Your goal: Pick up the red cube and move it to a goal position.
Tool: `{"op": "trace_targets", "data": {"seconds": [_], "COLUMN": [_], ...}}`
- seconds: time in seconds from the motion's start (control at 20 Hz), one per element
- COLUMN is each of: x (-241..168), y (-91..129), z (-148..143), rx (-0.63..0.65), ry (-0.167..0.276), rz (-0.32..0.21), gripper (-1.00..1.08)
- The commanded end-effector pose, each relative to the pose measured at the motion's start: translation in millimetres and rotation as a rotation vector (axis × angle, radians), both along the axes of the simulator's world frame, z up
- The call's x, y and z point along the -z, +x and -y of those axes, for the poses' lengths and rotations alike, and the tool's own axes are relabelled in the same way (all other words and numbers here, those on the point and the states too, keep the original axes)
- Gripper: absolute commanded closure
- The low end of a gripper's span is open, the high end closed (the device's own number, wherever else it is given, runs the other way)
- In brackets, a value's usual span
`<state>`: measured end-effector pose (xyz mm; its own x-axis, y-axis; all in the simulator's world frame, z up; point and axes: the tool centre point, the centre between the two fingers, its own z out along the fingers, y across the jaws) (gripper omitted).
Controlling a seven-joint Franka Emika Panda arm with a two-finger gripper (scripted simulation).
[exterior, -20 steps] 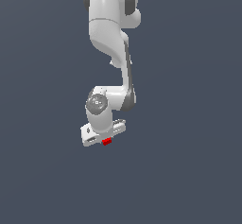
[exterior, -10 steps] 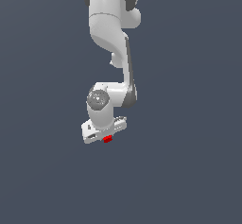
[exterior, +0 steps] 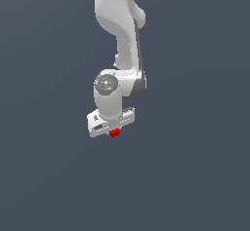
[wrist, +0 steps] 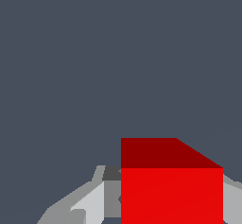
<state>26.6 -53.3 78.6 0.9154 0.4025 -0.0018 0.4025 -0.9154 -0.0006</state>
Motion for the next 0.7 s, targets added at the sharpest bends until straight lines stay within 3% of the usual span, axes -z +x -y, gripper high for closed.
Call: {"op": "trace_targets", "data": {"seconds": [0.0, 0.65], "x": [-18.4, -97.1], "y": [-10.6, -56.1], "z": [-6.7, -34.8], "rx": [-0.001, -0.001], "ry": [-0.001, -0.001], "rz": [0.002, 0.002], "gripper": [1.08, 1.08]}}
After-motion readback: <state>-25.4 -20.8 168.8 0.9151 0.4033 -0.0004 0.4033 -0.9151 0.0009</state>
